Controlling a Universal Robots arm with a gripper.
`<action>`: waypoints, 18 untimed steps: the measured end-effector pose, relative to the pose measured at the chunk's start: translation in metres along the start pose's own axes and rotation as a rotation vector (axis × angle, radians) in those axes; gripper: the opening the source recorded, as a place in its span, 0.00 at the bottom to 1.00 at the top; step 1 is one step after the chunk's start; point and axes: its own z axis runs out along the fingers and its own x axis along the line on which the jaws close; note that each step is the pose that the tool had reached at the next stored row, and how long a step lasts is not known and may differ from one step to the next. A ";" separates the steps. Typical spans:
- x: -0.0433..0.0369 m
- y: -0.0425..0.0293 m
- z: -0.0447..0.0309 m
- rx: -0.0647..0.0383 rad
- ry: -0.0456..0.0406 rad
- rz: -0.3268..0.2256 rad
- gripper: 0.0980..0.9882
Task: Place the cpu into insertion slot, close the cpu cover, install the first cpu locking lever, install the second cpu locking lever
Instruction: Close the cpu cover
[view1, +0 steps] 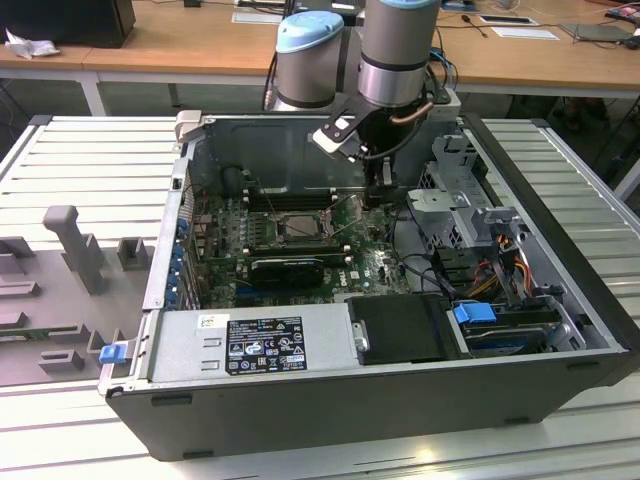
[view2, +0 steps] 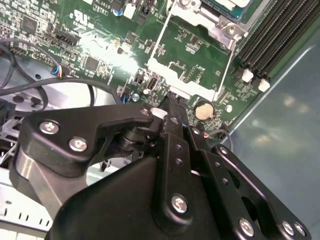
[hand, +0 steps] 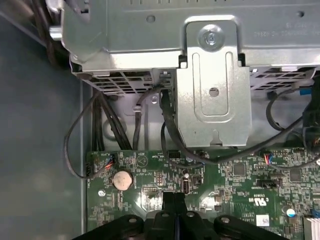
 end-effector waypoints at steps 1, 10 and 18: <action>0.0000 -0.0001 0.0019 0.000 0.0001 0.000 0.01; -0.0003 -0.0084 0.0009 0.032 0.0074 0.001 0.01; -0.0006 -0.0185 -0.0021 0.032 0.0077 0.001 0.01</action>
